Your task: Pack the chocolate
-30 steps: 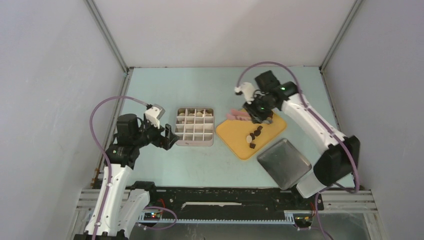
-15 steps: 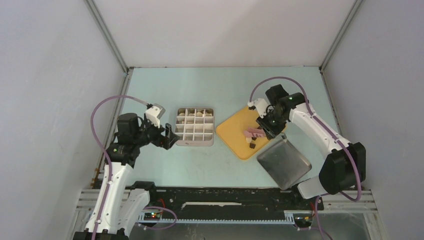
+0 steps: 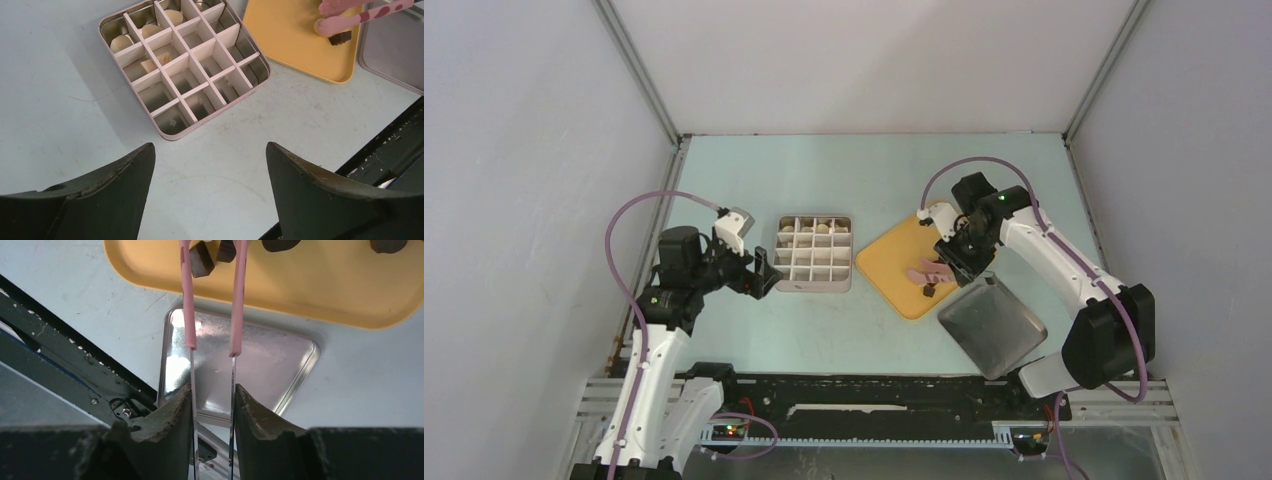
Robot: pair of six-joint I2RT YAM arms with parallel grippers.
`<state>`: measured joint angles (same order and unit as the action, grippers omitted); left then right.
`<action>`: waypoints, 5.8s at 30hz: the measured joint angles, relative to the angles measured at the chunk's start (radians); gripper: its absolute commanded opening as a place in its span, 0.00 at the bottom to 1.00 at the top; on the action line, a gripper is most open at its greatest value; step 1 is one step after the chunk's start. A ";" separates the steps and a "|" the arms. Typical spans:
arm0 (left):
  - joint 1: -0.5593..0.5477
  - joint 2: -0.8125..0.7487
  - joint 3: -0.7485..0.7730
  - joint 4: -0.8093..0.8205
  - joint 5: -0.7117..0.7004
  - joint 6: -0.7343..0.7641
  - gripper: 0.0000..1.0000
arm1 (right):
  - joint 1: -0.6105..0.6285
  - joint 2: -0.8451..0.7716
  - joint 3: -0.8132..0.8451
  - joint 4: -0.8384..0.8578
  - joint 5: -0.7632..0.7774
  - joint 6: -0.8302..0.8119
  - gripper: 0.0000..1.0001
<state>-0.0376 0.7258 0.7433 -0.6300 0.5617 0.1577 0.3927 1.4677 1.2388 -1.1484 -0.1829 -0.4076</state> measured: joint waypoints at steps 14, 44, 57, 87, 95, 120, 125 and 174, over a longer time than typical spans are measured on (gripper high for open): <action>0.002 -0.008 0.000 0.000 0.000 0.000 0.85 | 0.041 0.019 0.000 -0.048 0.005 0.000 0.35; 0.011 -0.030 -0.007 0.016 0.004 0.000 0.85 | 0.180 0.322 0.548 0.004 -0.084 -0.010 0.16; 0.023 -0.051 -0.010 0.016 0.003 0.000 0.86 | 0.279 0.613 0.795 -0.030 -0.136 -0.012 0.20; 0.025 -0.045 -0.010 0.016 0.003 0.000 0.86 | 0.259 0.602 0.797 -0.058 -0.132 -0.008 0.33; 0.025 -0.045 -0.010 0.016 0.003 0.000 0.86 | 0.147 0.351 0.600 -0.024 -0.104 -0.010 0.31; 0.025 -0.017 -0.010 0.016 0.017 0.000 0.86 | -0.239 0.118 0.119 0.078 0.073 0.008 0.33; 0.025 -0.017 -0.010 0.016 0.017 0.000 0.86 | -0.241 0.137 0.119 0.089 0.075 0.009 0.33; 0.025 -0.019 -0.010 0.016 0.018 0.000 0.87 | -0.184 0.301 0.240 -0.025 0.103 0.034 0.11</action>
<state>-0.0124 0.7067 0.7330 -0.6136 0.5800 0.1581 0.2085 1.7687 1.4788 -1.1732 -0.0795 -0.3733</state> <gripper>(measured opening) 0.865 0.283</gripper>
